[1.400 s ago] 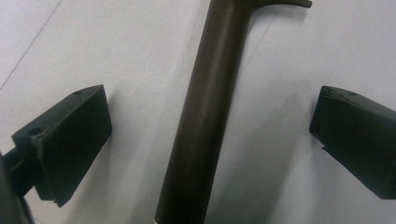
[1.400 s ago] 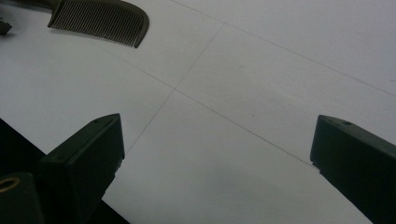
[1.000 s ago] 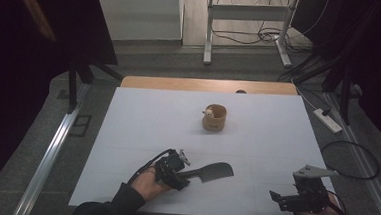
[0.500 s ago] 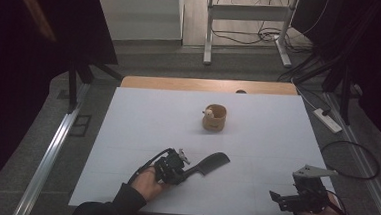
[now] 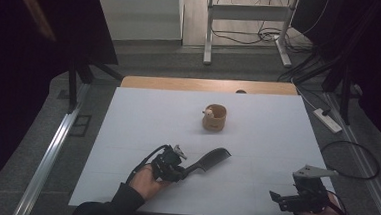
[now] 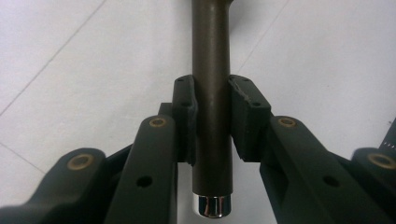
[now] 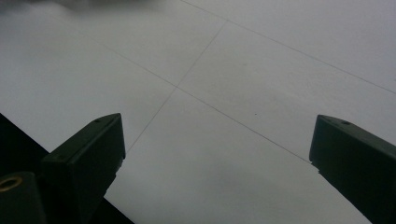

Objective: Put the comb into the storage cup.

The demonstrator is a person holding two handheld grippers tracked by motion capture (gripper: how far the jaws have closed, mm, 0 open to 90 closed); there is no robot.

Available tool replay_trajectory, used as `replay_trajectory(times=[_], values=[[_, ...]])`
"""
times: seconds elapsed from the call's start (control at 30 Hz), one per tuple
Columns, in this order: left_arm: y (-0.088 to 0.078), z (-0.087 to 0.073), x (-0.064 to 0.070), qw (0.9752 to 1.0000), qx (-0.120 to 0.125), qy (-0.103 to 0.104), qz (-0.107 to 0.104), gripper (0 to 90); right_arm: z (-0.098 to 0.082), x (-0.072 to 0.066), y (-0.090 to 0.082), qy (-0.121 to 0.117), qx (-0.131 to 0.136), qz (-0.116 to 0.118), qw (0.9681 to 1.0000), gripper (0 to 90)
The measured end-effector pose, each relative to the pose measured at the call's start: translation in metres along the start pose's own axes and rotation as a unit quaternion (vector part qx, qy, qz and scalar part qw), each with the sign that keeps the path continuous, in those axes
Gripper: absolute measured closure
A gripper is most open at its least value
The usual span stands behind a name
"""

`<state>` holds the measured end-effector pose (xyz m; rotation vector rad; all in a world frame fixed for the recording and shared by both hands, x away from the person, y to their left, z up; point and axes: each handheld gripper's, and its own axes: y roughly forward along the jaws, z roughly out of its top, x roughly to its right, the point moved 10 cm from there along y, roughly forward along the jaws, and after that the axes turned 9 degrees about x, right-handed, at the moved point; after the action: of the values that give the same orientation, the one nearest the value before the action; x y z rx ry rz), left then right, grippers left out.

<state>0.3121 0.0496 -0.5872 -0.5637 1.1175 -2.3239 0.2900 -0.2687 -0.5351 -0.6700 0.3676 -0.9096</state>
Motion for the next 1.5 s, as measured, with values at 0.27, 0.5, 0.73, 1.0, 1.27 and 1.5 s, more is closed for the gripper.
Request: replay_trajectory(times=[0.27, 0.5, 0.73, 1.0, 1.27, 1.5], values=[[-0.011, 0.008, -0.001, 0.999, 0.044, -0.001, 0.001, 71.9, 0.0, 0.0, 0.0, 0.0, 0.0, 0.0, 1.0, 3.9], [-0.021, 0.011, 0.0, 0.9976, 0.07, 0.003, -0.002, 71.9, 0.0, 0.0, 0.0, 0.0, 0.0, 0.0, 1.0, 3.9], [-0.027, 0.013, 0.002, 0.9963, 0.085, 0.009, -0.005, 71.9, 0.0, 0.0, 0.0, -0.001, -0.001, 0.0, 1.0, 3.9], [-0.04, 0.015, 0.004, 0.9932, 0.116, 0.013, -0.004, 71.8, 0.0, -0.001, 0.0, -0.004, 0.0, -0.001, 1.0, 3.8], [-0.05, 0.015, 0.005, 0.99, 0.14, 0.009, -0.01, 71.8, 0.002, -0.002, -0.002, -0.009, 0.01, 0.004, 0.9999, 2.6], [-0.054, 0.014, 0.004, 0.9883, 0.152, 0.007, -0.013, 71.9, 0.007, -0.006, -0.004, -0.014, 0.029, 0.015, 0.9994, 0.7]])
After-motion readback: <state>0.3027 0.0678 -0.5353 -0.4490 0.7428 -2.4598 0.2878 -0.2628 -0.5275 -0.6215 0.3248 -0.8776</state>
